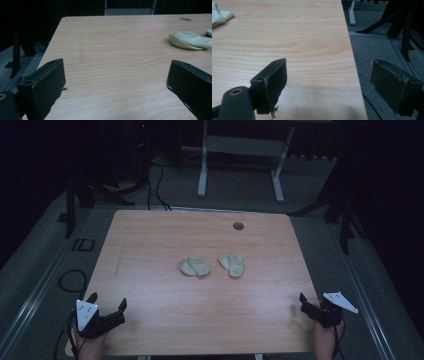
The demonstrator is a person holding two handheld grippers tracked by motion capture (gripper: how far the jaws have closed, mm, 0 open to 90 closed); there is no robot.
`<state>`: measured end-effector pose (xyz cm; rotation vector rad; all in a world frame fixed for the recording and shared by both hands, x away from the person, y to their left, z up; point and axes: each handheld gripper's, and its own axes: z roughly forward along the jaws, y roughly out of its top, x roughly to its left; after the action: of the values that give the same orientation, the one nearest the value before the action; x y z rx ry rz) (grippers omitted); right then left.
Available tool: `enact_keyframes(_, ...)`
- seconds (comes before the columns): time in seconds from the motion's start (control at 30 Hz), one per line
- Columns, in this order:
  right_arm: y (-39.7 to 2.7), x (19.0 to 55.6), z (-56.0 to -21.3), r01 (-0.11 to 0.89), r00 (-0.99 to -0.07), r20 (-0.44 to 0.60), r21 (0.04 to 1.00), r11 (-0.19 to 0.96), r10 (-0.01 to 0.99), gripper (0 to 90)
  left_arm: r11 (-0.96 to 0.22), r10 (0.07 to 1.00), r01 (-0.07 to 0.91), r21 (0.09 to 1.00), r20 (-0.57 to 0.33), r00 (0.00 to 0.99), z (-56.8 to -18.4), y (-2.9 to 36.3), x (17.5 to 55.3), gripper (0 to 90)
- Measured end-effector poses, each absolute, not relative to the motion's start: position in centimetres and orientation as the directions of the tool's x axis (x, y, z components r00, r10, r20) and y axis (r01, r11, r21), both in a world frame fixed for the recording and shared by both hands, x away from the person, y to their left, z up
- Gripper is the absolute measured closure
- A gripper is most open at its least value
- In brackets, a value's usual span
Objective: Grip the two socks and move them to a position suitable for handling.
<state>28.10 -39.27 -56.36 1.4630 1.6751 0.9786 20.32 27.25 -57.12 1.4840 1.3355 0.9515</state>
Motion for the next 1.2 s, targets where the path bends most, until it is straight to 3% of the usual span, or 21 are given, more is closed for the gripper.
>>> enact_keyframes(0.17,-39.2,28.1,-56.4,0.47,-0.135,-0.024,0.879,0.086,0.99,14.2,-0.011,0.992,0.301,0.954,-0.026,0.12,-57.1,27.3,20.3,2.1)
enact_keyframes(0.47,-38.9,28.4,-56.3,0.554,-0.211,0.128,0.833,0.011,0.969,15.1,-0.028,0.992,0.321,0.947,-0.015,0.129,-57.0,27.0,20.4,2.1)
enact_keyframes(0.8,-34.7,30.2,-55.7,0.585,-0.388,0.08,0.791,0.179,0.918,15.1,-0.039,0.996,0.345,0.938,0.007,0.093,-57.1,26.1,20.4,2.1)
enact_keyframes(1.03,-32.7,32.1,-55.3,0.583,-0.442,0.057,0.777,0.238,0.895,14.7,-0.036,0.998,0.405,0.914,0.01,0.064,-57.2,25.8,20.5,2.1)
enact_keyframes(1.2,-31.5,33.1,-54.9,0.59,-0.465,0.069,0.767,0.251,0.883,14.8,0.008,0.994,0.455,0.89,-0.058,0.096,-57.0,25.7,20.7,2.1)
